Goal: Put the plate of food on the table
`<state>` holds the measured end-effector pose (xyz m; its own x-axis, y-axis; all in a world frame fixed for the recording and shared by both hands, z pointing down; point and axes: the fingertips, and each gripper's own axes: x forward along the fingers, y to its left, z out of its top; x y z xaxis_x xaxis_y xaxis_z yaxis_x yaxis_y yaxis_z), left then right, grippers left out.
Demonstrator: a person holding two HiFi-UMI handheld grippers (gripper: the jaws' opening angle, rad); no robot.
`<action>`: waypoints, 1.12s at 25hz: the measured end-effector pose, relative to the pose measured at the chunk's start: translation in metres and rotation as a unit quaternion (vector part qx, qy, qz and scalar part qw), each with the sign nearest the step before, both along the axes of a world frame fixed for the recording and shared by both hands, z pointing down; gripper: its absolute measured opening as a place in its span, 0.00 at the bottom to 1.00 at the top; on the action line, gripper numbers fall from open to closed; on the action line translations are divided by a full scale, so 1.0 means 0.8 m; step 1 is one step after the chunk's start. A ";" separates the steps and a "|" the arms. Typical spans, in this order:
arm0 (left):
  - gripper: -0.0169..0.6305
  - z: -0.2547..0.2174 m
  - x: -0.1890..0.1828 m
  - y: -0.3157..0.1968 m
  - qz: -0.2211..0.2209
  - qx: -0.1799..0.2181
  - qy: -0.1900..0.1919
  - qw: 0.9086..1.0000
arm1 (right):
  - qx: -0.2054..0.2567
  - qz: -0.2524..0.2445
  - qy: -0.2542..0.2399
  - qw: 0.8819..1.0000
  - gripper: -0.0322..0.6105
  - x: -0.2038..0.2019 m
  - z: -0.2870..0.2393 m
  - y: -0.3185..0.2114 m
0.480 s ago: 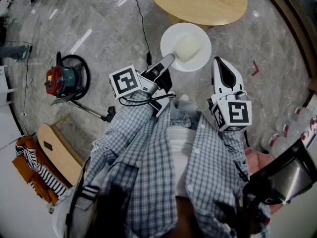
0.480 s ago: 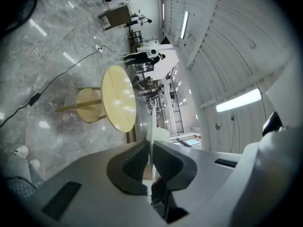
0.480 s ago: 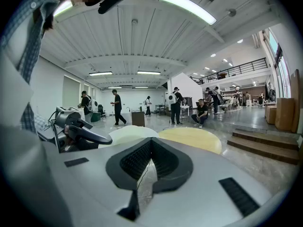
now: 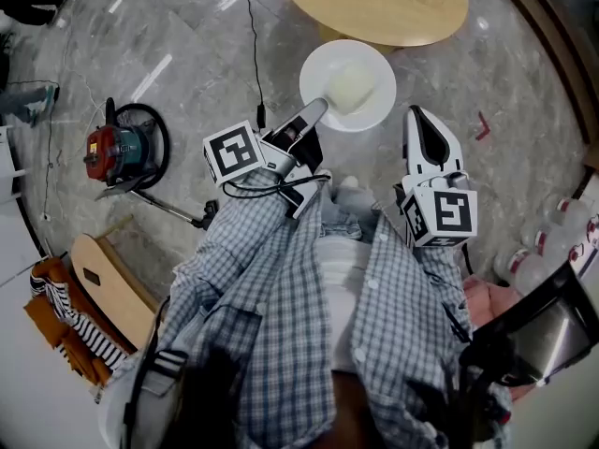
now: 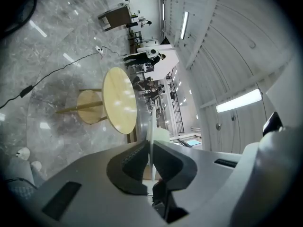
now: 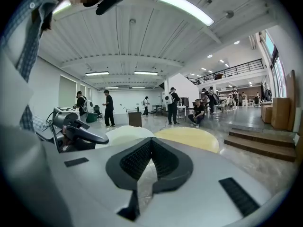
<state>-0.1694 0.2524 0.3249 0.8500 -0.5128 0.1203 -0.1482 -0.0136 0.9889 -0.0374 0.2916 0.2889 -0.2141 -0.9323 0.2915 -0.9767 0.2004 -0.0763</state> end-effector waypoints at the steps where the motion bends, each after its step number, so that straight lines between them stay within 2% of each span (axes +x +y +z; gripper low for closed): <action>1: 0.06 0.001 -0.006 -0.003 -0.001 0.000 0.000 1.000 | -0.001 0.004 0.002 1.000 0.06 -0.003 0.001 -0.001; 6: 0.06 0.013 -0.024 -0.007 -0.005 -0.009 -0.014 1.000 | -0.003 0.019 0.001 1.000 0.06 -0.005 0.009 0.000; 11: 0.06 0.005 -0.018 -0.008 -0.002 0.004 -0.004 1.000 | -0.002 0.023 -0.001 1.000 0.06 -0.002 0.011 0.002; 20: 0.06 0.003 -0.017 -0.010 -0.002 0.010 -0.007 1.000 | 0.010 0.022 -0.007 1.000 0.06 -0.003 0.007 0.002; 24: 0.06 0.007 -0.020 -0.007 -0.002 -0.001 -0.014 1.000 | 0.018 0.022 -0.014 1.000 0.06 -0.005 0.005 0.003; 28: 0.06 0.001 -0.018 -0.009 0.002 0.010 -0.013 1.000 | 0.017 0.026 -0.011 0.999 0.06 -0.002 0.004 0.001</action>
